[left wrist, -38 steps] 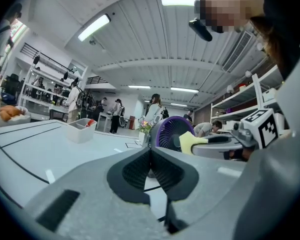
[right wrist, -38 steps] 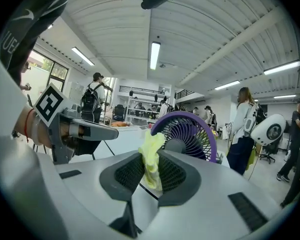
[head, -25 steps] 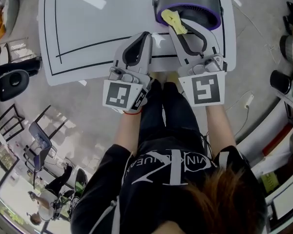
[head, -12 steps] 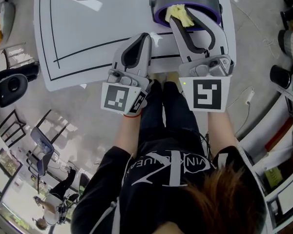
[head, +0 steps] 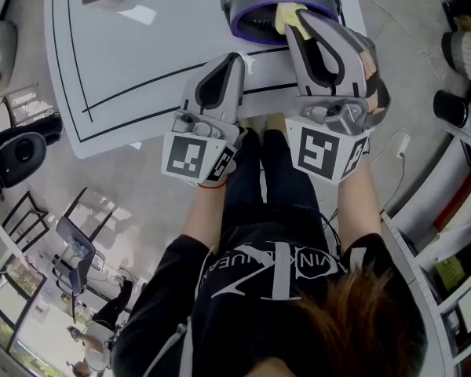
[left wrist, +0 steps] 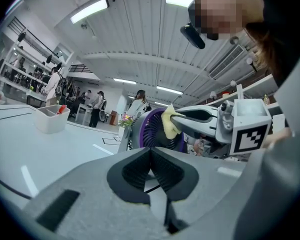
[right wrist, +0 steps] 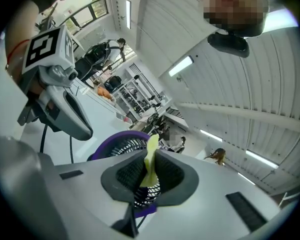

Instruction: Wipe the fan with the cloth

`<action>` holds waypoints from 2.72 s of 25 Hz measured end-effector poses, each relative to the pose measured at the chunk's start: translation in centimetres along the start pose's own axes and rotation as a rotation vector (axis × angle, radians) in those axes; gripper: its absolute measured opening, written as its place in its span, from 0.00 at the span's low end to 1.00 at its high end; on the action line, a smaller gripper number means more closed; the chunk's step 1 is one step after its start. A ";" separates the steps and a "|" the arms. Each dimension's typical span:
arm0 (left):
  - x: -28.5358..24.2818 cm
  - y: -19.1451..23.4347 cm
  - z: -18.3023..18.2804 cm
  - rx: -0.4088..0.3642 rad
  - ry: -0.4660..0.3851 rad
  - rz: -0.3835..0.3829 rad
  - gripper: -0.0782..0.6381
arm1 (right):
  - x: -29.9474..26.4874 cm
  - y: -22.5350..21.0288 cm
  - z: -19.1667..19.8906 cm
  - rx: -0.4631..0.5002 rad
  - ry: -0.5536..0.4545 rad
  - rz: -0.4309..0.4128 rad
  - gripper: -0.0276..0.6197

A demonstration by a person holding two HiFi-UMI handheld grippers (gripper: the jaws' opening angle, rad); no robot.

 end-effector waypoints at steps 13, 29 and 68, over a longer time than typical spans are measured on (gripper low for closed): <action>-0.3 0.3 0.3 -0.004 0.007 0.006 0.12 | 1.3 1.8 4.2 0.002 0.179 -0.018 0.10; 1.1 2.0 1.7 0.012 0.019 -0.023 0.12 | -0.3 5.6 4.9 -0.458 0.240 -0.081 0.10; 2.9 2.6 -2.3 -0.003 -0.035 -0.035 0.12 | -1.5 3.4 -3.5 -0.745 -0.089 -0.067 0.10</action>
Point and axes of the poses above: the fingertips, and each gripper's own axes: x backward along the fingers, y to its left, z out of its underside, the point moved 6 cm from there along x, backward along the fingers
